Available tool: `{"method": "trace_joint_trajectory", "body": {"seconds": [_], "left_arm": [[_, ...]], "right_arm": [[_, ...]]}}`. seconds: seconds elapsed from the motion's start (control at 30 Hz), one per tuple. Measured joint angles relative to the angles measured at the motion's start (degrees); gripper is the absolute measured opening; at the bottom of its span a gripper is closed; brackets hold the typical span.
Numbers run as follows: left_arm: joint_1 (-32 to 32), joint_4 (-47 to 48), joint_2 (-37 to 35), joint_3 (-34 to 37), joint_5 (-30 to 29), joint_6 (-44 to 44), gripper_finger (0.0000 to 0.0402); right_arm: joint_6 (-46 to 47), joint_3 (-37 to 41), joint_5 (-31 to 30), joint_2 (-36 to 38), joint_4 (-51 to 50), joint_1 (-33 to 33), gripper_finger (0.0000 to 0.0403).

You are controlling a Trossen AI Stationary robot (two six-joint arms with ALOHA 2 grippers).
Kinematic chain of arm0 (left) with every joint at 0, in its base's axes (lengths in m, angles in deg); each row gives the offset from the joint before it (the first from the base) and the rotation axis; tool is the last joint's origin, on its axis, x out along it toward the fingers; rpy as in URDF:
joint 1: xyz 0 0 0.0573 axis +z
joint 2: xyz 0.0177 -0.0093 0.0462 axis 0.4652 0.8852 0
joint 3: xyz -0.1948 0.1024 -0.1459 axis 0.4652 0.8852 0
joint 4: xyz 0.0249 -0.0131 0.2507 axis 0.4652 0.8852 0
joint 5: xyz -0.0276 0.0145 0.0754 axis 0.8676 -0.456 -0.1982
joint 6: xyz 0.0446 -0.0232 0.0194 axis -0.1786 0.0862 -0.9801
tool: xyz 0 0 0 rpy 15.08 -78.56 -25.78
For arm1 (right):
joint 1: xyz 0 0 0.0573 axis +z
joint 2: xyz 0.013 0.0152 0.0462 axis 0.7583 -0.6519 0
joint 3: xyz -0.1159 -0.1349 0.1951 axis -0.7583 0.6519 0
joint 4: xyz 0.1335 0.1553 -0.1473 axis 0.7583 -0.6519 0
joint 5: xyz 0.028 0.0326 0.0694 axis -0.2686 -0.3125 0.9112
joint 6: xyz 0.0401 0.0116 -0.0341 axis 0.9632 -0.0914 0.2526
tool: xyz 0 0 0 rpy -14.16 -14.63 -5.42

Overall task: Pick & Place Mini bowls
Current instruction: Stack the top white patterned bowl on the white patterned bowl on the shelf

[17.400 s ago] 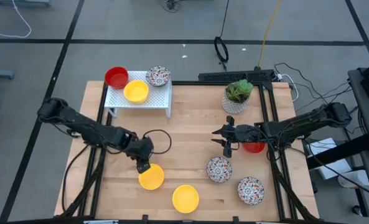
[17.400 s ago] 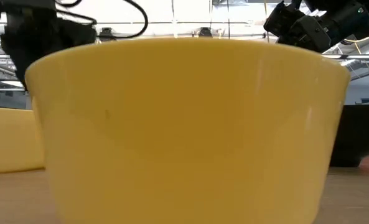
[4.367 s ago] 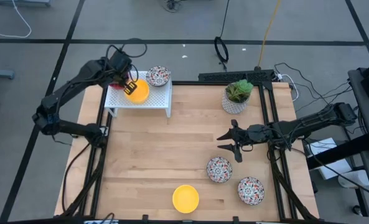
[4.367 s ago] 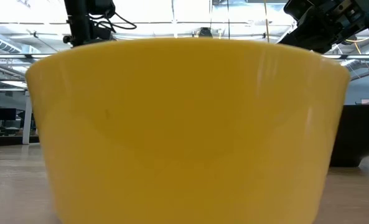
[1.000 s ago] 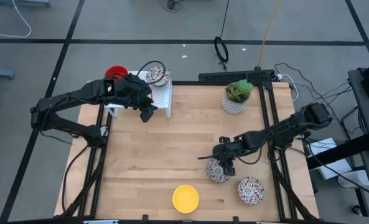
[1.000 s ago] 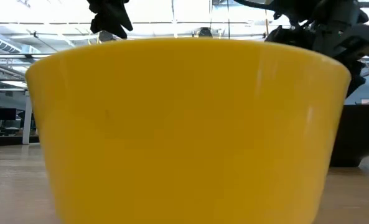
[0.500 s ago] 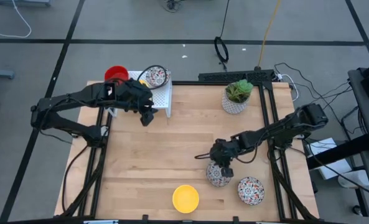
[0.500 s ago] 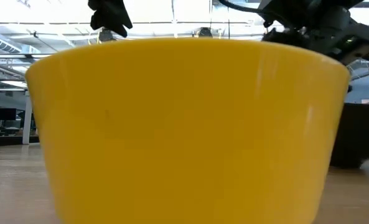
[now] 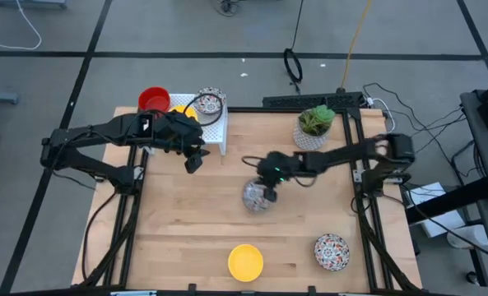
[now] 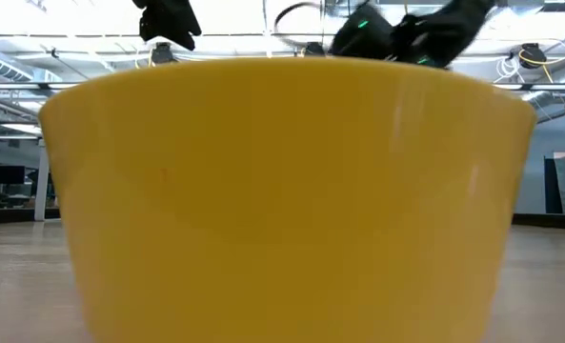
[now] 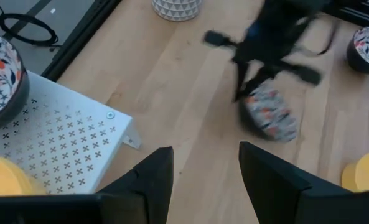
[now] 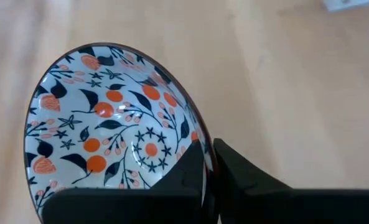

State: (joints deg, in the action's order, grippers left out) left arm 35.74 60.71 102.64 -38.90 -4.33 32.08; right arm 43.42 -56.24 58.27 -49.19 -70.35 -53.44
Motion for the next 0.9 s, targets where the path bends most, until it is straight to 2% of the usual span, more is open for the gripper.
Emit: {"method": "trace_joint_trajectory", "body": {"seconds": [0.07, 0.17, 0.3, 0.53, 0.9], "left_arm": [[-0.16, 0.01, 0.0, 0.0, -0.09, 0.1, 0.0186], [-0.47, 0.02, 0.0, 0.0, -0.33, 0.5, 0.0186], [-1.24, 0.33, 0.0, 0.0, -0.37, 1.11, 0.0186], [-3.21, 0.52, 0.0, 0.0, -0.35, 1.4, 0.0186], [-3.94, 0.52, 0.0, 0.0, -0.35, 1.57, 0.0186]], "right_arm": [[-1.94, -4.66, 0.09, -4.15, -1.03, -1.91, 0.0008], [-3.1, -11.63, 0.32, -9.42, -7.72, -4.46, 0.0008], [-3.25, -18.72, 0.67, -14.04, -12.17, -6.95, 0.0009], [-1.48, -20.6, 4.59, -15.64, -13.16, -9.07, 0.0016], [-7.24, -20.53, 4.24, -14.34, -9.85, -8.52, 0.0146]]}}
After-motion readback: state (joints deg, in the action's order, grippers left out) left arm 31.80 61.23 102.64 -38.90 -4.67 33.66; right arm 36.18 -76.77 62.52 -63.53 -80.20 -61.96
